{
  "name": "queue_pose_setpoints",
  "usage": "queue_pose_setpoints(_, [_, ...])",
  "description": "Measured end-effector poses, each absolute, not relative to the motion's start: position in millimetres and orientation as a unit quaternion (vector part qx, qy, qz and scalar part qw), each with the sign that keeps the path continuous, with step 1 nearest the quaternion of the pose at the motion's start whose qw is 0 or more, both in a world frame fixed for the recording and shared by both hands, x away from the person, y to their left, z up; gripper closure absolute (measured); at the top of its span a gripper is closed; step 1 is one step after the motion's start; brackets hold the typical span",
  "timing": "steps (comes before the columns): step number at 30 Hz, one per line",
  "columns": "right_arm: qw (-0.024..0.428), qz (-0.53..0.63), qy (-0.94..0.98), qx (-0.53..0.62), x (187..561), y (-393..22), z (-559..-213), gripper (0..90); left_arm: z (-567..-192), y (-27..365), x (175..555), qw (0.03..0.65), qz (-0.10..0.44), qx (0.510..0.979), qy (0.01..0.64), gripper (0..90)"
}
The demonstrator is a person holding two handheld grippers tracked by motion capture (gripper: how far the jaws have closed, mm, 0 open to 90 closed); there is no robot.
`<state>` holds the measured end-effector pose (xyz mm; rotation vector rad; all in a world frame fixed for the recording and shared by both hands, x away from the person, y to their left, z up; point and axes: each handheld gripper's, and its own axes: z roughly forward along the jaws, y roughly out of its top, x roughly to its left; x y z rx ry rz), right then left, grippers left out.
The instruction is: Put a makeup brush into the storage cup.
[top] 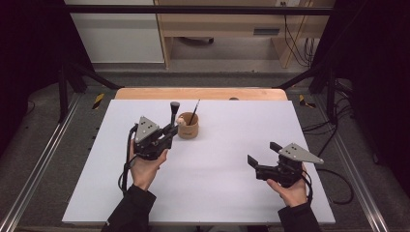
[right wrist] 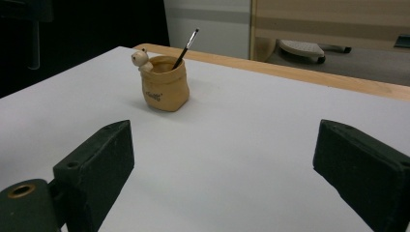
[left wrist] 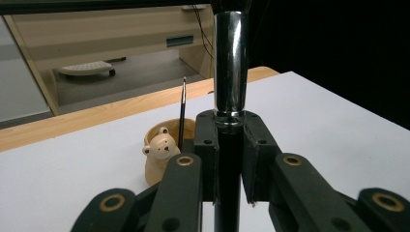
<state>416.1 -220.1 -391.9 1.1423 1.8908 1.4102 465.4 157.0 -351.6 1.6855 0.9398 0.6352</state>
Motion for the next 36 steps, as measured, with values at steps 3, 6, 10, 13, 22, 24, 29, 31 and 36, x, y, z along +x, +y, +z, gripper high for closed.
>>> queue_pose_setpoints(3, [0.26,0.519,0.695,0.423,415.4,-223.7,-394.2,7.3,-350.9,156.0,468.4,0.524,0.268,0.707,0.391,78.7])
queue_pose_setpoints(6, [0.262,0.517,0.695,0.426,414.8,-227.1,-396.0,6.8,-349.4,155.0,471.9,0.522,0.27,0.709,0.39,78.7])
queue_pose_setpoints(10, [0.263,0.515,0.694,0.429,413.7,-231.0,-398.0,6.4,-345.8,154.3,475.8,0.522,0.272,0.71,0.387,78.7])
queue_pose_setpoints(13, [0.264,0.513,0.693,0.433,413.1,-234.3,-400.2,6.4,-343.4,153.3,479.7,0.525,0.269,0.709,0.387,78.7])
queue_pose_setpoints(22, [0.266,0.514,0.689,0.436,410.5,-240.9,-402.5,6.5,-336.7,149.2,489.8,0.525,0.276,0.71,0.381,78.7])
queue_pose_setpoints(24, [0.267,0.513,0.688,0.438,410.3,-241.8,-403.1,6.5,-335.5,146.8,493.2,0.523,0.278,0.711,0.378,78.7])
queue_pose_setpoints(29, [0.267,0.512,0.687,0.441,410.5,-243.4,-404.1,6.5,-335.3,142.8,502.3,0.522,0.277,0.713,0.378,78.7])
queue_pose_setpoints(31, [0.267,0.512,0.688,0.44,410.4,-243.7,-404.0,6.5,-336.5,141.1,506.4,0.522,0.276,0.713,0.379,78.8])
queue_pose_setpoints(36, [0.267,0.513,0.686,0.442,410.3,-244.4,-404.1,6.5,-340.2,134.7,517.3,0.52,0.276,0.713,0.381,78.8])
